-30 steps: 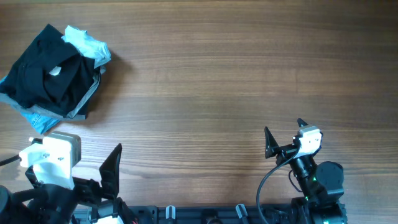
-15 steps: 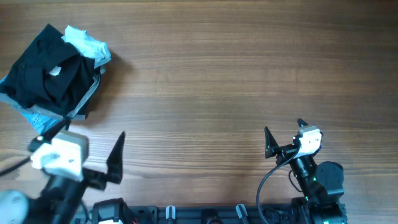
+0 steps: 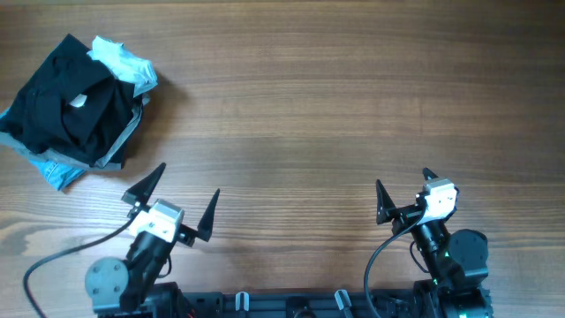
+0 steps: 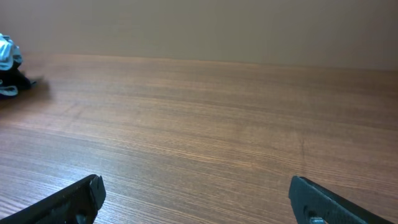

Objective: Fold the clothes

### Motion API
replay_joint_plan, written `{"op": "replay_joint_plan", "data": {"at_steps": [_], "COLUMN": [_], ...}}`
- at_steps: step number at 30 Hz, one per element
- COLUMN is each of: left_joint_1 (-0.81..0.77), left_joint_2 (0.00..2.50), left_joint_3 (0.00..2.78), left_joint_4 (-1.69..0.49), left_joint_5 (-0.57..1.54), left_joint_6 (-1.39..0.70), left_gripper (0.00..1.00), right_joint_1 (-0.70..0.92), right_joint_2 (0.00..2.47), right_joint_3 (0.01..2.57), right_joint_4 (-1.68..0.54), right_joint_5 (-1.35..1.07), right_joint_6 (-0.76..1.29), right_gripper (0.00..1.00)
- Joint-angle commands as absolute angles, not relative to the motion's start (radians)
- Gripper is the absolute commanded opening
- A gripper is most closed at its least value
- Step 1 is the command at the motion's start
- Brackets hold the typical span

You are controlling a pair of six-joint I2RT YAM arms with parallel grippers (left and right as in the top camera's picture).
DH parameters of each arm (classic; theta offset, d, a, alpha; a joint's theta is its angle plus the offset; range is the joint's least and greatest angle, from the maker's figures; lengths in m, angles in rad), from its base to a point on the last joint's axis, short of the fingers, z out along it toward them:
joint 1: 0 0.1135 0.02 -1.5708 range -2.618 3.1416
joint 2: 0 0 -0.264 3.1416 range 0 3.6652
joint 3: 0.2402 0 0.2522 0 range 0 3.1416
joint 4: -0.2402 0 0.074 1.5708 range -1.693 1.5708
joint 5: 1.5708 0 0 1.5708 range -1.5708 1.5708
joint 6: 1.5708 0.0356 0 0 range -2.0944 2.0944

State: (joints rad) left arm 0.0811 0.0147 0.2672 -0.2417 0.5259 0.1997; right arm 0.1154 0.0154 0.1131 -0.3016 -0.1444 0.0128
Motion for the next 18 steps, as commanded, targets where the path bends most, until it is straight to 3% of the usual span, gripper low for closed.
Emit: {"op": "replay_joint_plan", "data": {"at_steps": [1,6,18], "left_joint_1": [0.072,0.058,0.047], "left_joint_2": [0.003,0.003,0.005], "left_joint_3": [0.156,0.009,0.006], "left_joint_4": [-0.165,-0.031,-0.041], "left_joint_5": [0.542,0.536,0.538], "left_joint_6": [0.171,0.175,0.175], "left_gripper": [1.0,1.0,1.0], "right_joint_1": [0.12,0.12,0.12], "right_joint_2": [0.004,0.004,0.004], "right_joint_3": [0.112,0.112,0.112], "right_joint_4": [-0.299,-0.299,-0.299], "right_joint_5": [-0.13,-0.13,-0.13], "right_joint_6": [0.001,0.0,0.001], "right_gripper": [1.0,1.0,1.0]}}
